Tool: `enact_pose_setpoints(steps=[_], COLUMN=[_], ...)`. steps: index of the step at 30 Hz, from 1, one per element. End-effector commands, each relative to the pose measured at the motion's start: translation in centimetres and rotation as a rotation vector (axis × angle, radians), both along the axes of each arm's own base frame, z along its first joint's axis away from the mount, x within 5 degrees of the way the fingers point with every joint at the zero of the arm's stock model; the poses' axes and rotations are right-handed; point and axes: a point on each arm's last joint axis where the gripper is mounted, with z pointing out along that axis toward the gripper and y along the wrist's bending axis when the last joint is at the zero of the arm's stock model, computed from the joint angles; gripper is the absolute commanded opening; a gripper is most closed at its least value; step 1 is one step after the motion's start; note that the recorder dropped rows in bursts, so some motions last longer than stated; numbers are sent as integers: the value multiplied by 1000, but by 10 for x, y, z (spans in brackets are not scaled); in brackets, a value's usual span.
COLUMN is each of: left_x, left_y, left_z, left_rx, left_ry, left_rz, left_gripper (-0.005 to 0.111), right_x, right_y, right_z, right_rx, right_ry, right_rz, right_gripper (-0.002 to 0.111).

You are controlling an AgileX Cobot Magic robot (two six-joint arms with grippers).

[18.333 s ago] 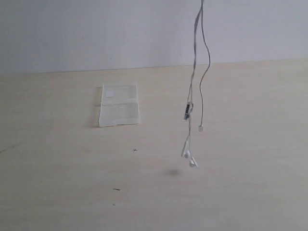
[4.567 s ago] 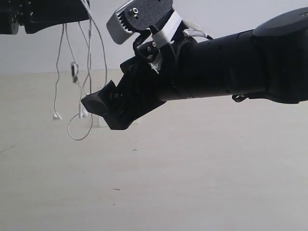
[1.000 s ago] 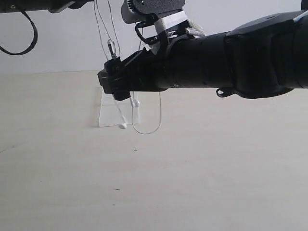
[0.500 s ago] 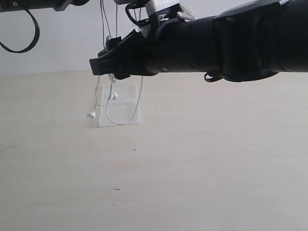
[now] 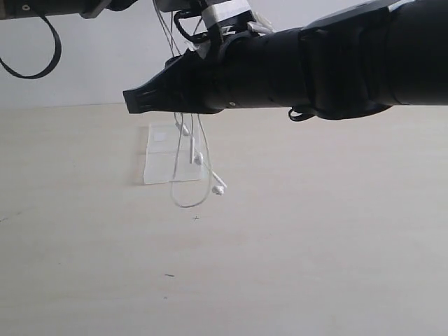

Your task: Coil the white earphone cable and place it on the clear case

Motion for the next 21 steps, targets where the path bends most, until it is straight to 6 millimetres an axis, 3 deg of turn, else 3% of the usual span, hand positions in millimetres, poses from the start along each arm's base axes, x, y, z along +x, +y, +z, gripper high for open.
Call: enact_pose_setpoints(steps=[1,9,18,21], left_x=[1,5,5,5], left_y=[1,5,5,5], left_z=[2,0,0,0], left_rx=[-3,14,15,15], left_ry=[3,7,7,7], left_rz=[29,85,87,87], left_gripper=[0,0,0,0], right_x=[1,0,-2,-2], right_y=[0,0,1,1], right_z=[2,4,4,4], right_rx=[0,5,8,8], right_ry=[-7,-11,-9,-9], right_rz=[4,7,35,35], right_gripper=[0,3,44,47])
